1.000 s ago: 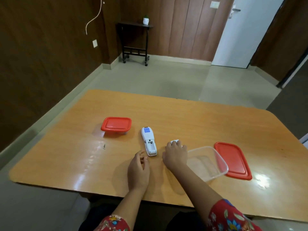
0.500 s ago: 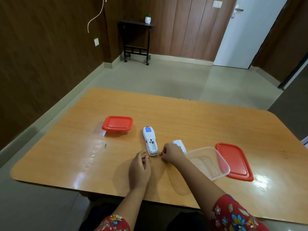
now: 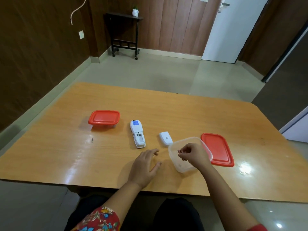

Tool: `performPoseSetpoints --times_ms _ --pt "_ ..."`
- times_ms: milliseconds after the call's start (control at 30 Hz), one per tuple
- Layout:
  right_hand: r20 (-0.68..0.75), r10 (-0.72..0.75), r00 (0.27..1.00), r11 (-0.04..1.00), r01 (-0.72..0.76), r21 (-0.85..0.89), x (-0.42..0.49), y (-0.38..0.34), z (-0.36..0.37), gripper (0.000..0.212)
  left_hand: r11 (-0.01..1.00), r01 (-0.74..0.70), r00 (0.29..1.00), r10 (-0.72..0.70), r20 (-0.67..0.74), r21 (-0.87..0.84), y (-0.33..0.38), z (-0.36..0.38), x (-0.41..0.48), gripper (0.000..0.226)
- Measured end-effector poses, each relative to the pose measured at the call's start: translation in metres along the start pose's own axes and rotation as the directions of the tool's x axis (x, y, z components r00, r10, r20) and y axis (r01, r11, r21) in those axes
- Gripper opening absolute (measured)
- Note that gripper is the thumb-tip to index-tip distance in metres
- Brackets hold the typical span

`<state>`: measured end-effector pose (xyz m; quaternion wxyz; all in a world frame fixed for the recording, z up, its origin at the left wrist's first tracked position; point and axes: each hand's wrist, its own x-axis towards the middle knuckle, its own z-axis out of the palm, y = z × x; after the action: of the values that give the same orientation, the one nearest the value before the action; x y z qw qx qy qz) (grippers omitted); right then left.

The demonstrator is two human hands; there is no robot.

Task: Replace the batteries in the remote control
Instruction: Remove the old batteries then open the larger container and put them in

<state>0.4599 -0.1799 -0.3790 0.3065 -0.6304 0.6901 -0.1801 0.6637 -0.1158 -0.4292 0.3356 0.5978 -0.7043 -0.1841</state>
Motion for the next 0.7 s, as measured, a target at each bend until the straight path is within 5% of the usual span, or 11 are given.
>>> performPoseSetpoints --times_ms 133,267,400,500,700 --pt "0.014 0.038 0.999 0.996 -0.037 -0.083 0.002 0.003 0.002 0.009 0.975 0.128 0.992 -0.124 0.035 -0.181 0.031 0.025 0.001 0.085" --pt "-0.123 0.022 0.992 0.974 -0.049 -0.221 -0.001 0.014 -0.013 0.022 0.994 0.081 0.991 -0.073 0.116 -0.072 0.041 0.044 0.001 0.128" --pt "-0.388 -0.038 0.921 0.998 0.015 -0.062 -0.007 0.033 -0.039 0.019 0.991 0.135 0.985 -0.132 0.109 -0.021 0.042 0.048 0.006 0.139" --pt "-0.564 0.12 0.817 0.992 -0.083 0.091 0.001 0.06 -0.064 0.019 0.989 0.148 0.985 -0.147 0.089 -0.003 0.052 0.05 0.007 0.139" --pt "-0.214 0.421 0.882 0.886 -0.45 -0.114 0.04 0.096 -0.076 0.091 0.985 0.165 0.985 -0.162 0.06 -0.049 0.058 0.055 0.011 0.131"
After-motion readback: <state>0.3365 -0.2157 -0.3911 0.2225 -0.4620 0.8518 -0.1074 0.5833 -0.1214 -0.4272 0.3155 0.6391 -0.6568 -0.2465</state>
